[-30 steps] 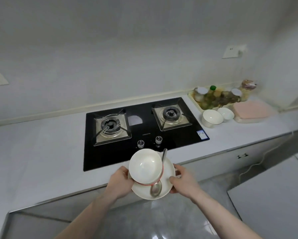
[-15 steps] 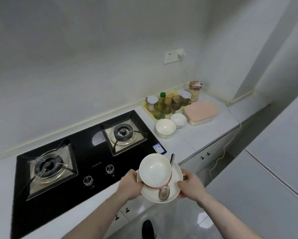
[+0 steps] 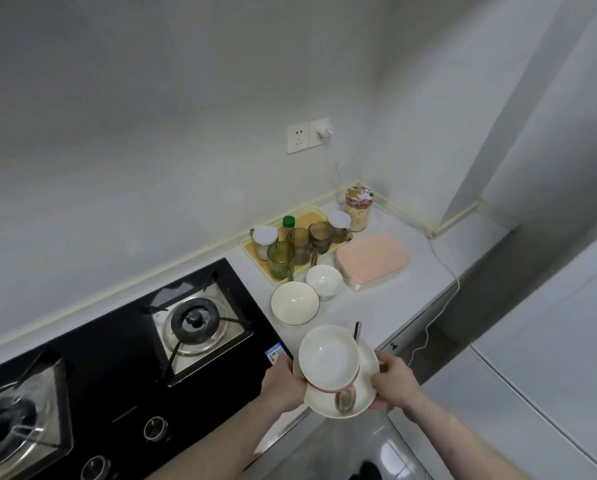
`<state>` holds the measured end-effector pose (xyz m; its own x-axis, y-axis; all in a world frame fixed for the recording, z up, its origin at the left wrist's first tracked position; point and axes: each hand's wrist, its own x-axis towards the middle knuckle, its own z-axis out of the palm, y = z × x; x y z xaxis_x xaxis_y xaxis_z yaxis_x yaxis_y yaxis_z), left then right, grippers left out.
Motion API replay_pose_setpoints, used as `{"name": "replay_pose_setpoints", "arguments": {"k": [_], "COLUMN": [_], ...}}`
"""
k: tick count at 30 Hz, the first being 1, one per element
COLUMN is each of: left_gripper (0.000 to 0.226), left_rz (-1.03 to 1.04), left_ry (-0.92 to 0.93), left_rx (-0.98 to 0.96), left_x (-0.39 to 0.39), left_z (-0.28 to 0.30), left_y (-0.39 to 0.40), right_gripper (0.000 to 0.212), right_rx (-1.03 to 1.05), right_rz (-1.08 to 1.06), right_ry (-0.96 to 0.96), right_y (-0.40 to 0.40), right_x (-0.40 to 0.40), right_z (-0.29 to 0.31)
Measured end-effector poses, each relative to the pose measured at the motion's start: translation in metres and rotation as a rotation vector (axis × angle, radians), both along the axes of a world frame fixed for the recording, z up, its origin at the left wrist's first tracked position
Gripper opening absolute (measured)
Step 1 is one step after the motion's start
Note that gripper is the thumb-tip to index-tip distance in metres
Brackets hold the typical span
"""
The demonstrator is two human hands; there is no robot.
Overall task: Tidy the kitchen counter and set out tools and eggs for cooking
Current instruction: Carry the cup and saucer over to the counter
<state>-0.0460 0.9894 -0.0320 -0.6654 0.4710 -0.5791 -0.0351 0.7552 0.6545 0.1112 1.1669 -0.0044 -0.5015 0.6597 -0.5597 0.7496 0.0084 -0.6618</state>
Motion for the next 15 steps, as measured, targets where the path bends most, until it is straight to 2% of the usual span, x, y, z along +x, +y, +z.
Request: {"name": "replay_pose_setpoints", "arguments": {"k": [5,12,15], "left_gripper": [0.035,0.025,0.023], "left_rz": [0.037,0.176,0.217], "left_ry": [0.050,0.001,-0.003], "left_rx": [-0.028,-0.070,-0.088], "left_x": [-0.007,-0.006,-0.008], "left_z": [-0.021,-0.038,-0.048], "left_y": [0.057,0.123,0.143], "right_gripper": [0.059,0.038,0.043], "right_rx": [0.004,-0.065,-0.113], "right_rz": [0.037,0.140,0.161], "right_ry": [-0.015,-0.061,-0.066], "right_y": [0.066,0.141,0.167], "right_x": [-0.023,-0.052,-0.060], "right_z": [-0.018,-0.029,-0.049]}}
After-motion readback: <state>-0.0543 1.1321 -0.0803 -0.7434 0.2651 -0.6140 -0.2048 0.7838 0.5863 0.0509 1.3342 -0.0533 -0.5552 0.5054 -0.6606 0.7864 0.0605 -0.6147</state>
